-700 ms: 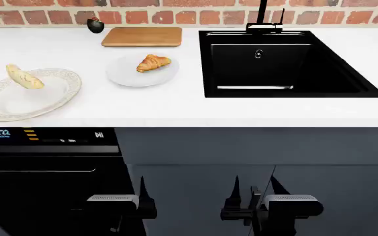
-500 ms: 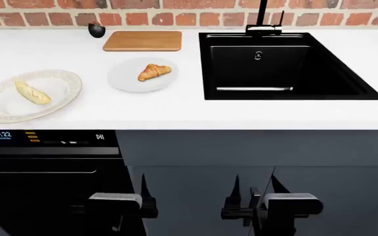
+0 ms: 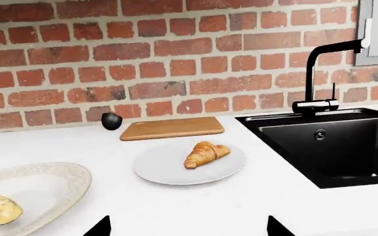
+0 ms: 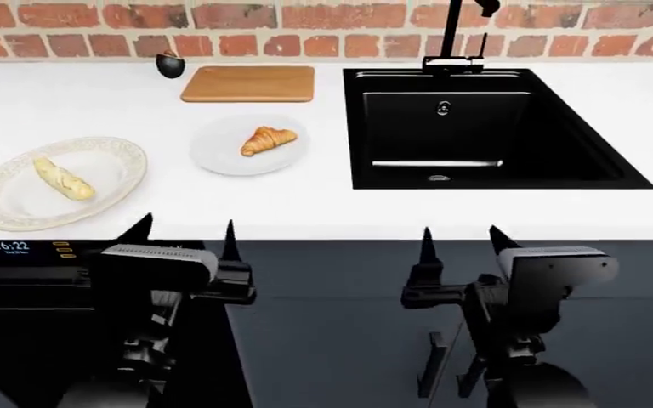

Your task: From the different types of pastries on the counter, select a croissant and place it on the cutting board. Then retrieve a jar of jam from the cabinet and place it alongside the croissant on the cutting board.

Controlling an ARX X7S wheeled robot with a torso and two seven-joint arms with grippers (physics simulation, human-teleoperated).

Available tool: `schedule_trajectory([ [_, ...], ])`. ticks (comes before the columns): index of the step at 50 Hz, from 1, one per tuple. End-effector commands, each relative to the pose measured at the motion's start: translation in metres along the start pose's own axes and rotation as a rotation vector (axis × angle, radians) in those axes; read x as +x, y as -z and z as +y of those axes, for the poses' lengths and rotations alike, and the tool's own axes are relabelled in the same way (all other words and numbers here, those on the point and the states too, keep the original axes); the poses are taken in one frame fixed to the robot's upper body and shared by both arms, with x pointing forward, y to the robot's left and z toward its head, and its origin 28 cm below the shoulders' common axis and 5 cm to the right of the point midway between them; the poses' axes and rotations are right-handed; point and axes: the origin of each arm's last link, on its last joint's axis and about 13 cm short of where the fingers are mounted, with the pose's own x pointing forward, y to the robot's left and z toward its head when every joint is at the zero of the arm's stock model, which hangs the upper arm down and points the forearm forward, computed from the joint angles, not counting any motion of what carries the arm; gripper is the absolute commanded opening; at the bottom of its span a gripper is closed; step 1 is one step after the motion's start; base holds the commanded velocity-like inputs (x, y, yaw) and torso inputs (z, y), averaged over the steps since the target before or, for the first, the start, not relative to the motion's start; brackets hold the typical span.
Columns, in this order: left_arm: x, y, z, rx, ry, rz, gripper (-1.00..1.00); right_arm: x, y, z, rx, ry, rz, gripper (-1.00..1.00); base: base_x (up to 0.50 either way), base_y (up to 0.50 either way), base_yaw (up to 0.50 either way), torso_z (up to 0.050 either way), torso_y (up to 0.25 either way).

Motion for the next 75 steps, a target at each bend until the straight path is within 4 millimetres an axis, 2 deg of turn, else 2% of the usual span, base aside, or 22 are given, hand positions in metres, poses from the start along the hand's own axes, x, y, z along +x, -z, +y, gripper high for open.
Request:
schedule_trajectory([
  [1, 0.003, -0.056, 0.012, -0.008, 0.032, -0.055, 1.00, 0.005, -0.055, -0.006, 0.033, -0.114, -0.069, 1.00, 0.29, 0.02, 0.00, 0.050, 0.000],
  [5, 0.004, -0.067, 0.015, 0.003, 0.043, -0.071, 1.00, 0.008, -0.069, -0.006, 0.016, -0.145, -0.099, 1.00, 0.34, 0.14, 0.00, 0.050, 0.000],
  [14, 0.002, -0.081, 0.022, 0.021, 0.044, -0.099, 1.00, 0.008, -0.086, -0.009, -0.008, -0.156, -0.134, 1.00, 0.38, 0.30, 0.00, 0.050, 0.000],
  [40, -0.001, -0.106, 0.016, 0.054, 0.095, -0.131, 1.00, 0.007, -0.110, -0.012, 0.002, -0.166, -0.163, 1.00, 0.22, 0.44, 0.00, 0.044, 0.000],
  [51, 0.003, -0.114, 0.016, 0.055, 0.094, -0.095, 1.00, 0.008, -0.127, -0.012, -0.008, -0.196, -0.185, 1.00, 0.10, 0.00, 0.00, 0.001, 0.000],
  [62, 0.009, -0.135, 0.017, 0.053, 0.133, -0.059, 1.00, 0.006, -0.143, -0.014, -0.030, -0.241, -0.168, 1.00, 0.32, 0.00, 0.00, 0.000, 0.000],
  [66, 0.004, -0.146, 0.016, 0.057, 0.132, -0.064, 1.00, 0.002, -0.149, -0.015, -0.011, -0.261, -0.161, 1.00, 0.12, 0.00, 0.00, 0.000, 0.000],
  [75, 0.003, -0.152, 0.014, 0.072, 0.144, -0.064, 1.00, 0.003, -0.148, -0.019, -0.015, -0.263, -0.149, 1.00, 0.00, 0.00, 0.50, 0.000, 0.000],
])
